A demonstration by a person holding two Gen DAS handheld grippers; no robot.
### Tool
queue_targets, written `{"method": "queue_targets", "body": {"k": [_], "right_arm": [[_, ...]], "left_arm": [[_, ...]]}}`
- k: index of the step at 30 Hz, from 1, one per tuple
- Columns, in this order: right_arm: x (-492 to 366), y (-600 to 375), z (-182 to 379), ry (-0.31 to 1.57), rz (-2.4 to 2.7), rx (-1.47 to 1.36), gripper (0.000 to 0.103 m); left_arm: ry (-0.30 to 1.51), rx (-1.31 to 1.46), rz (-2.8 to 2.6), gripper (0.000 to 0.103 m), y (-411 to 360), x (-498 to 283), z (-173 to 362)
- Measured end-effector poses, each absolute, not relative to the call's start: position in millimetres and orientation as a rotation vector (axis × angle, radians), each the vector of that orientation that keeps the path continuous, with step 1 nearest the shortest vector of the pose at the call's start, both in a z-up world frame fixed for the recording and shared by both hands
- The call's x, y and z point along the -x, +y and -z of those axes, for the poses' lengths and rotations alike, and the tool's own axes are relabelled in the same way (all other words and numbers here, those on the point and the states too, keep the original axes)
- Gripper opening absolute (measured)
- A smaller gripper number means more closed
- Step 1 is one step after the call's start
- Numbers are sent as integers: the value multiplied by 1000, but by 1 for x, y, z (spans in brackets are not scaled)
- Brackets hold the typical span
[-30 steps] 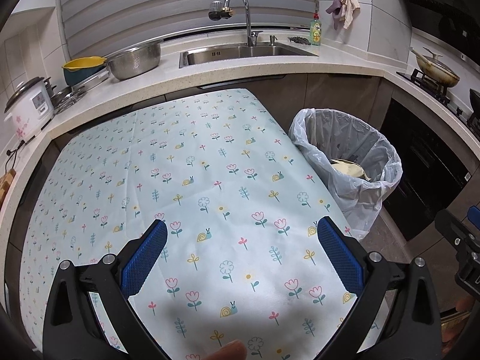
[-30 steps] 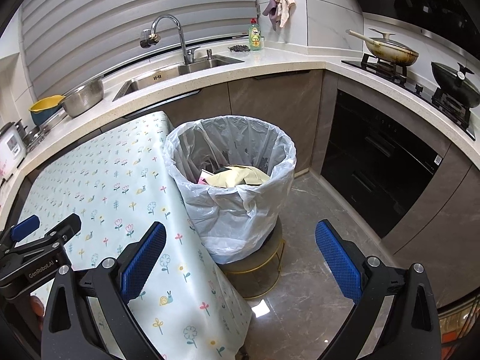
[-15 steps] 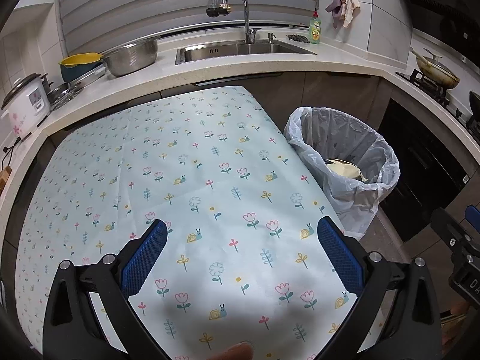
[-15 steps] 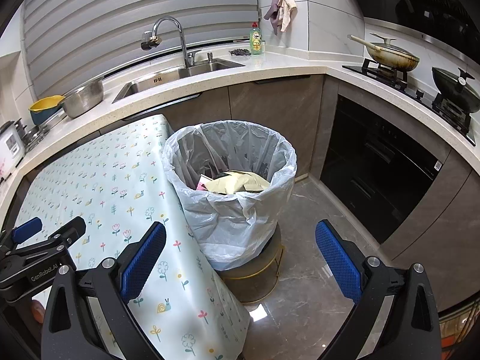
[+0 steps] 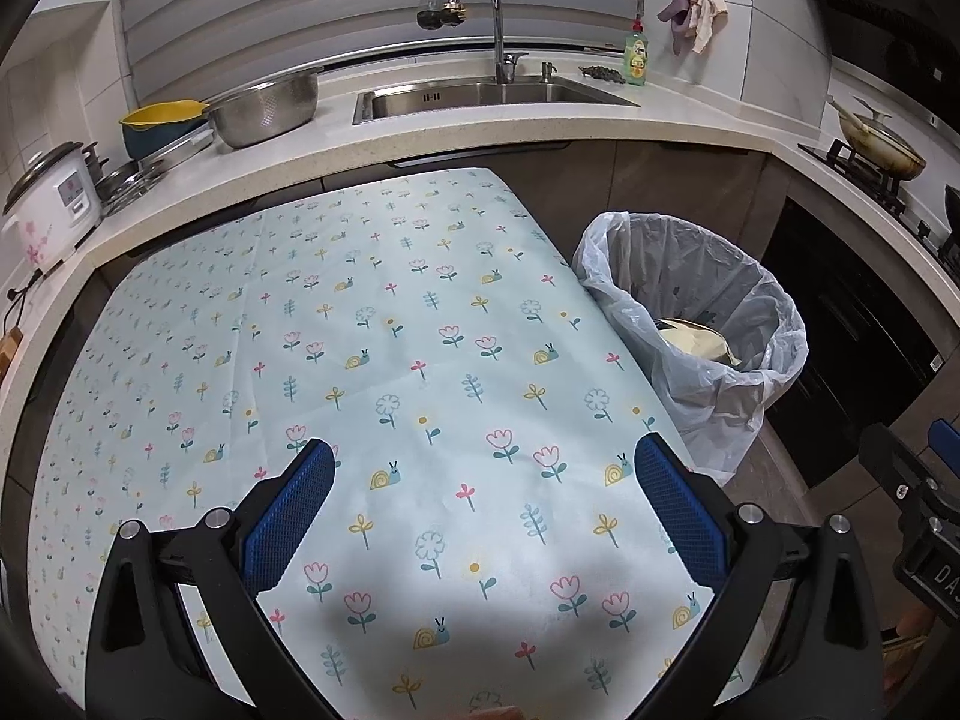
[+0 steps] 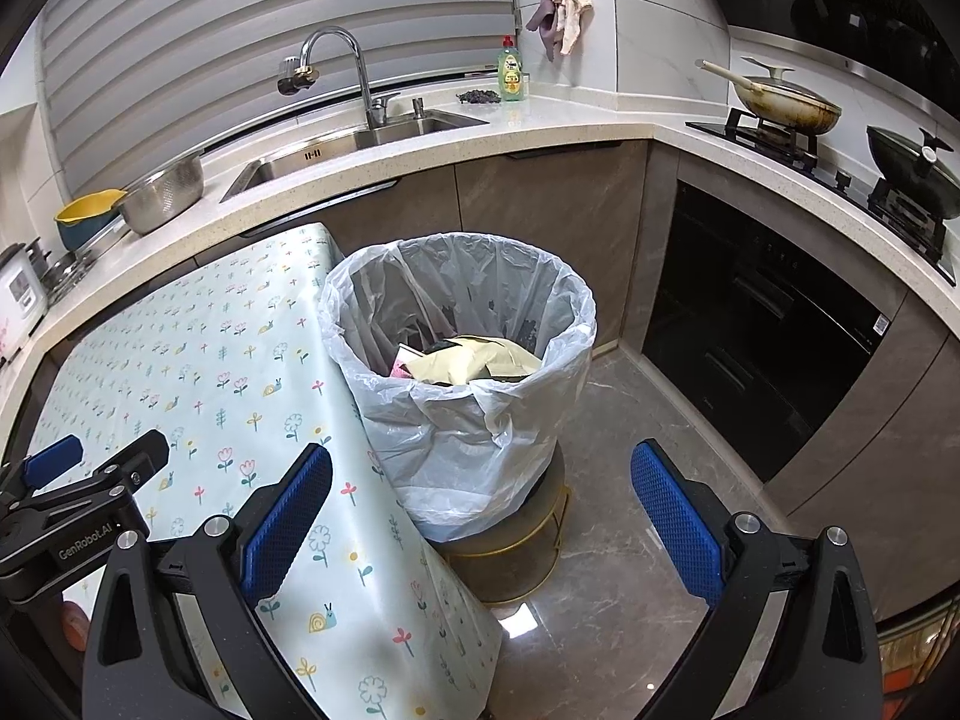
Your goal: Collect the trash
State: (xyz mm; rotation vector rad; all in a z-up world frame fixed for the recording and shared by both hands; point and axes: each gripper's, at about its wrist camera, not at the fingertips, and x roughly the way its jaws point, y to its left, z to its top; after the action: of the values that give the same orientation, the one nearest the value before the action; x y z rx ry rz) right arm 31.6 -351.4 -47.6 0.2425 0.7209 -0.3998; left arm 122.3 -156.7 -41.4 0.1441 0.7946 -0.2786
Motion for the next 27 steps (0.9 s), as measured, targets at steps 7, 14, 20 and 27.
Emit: {"method": "queue_targets", "body": {"k": [7, 14, 20, 27], "right_arm": [[-36, -352, 49, 724, 395, -239, 96], [-40, -354, 50, 722, 388, -241, 96], [-44, -357, 52, 724, 379, -244, 96], [-46, -359, 53, 726, 376, -250, 96]], "left_arm": [[786, -148, 276, 96, -163, -124, 42], [775, -157, 276, 96, -173, -128, 41], [769, -164, 267, 96, -177, -131, 40], [771, -177, 266, 96, -182, -132, 42]]}}
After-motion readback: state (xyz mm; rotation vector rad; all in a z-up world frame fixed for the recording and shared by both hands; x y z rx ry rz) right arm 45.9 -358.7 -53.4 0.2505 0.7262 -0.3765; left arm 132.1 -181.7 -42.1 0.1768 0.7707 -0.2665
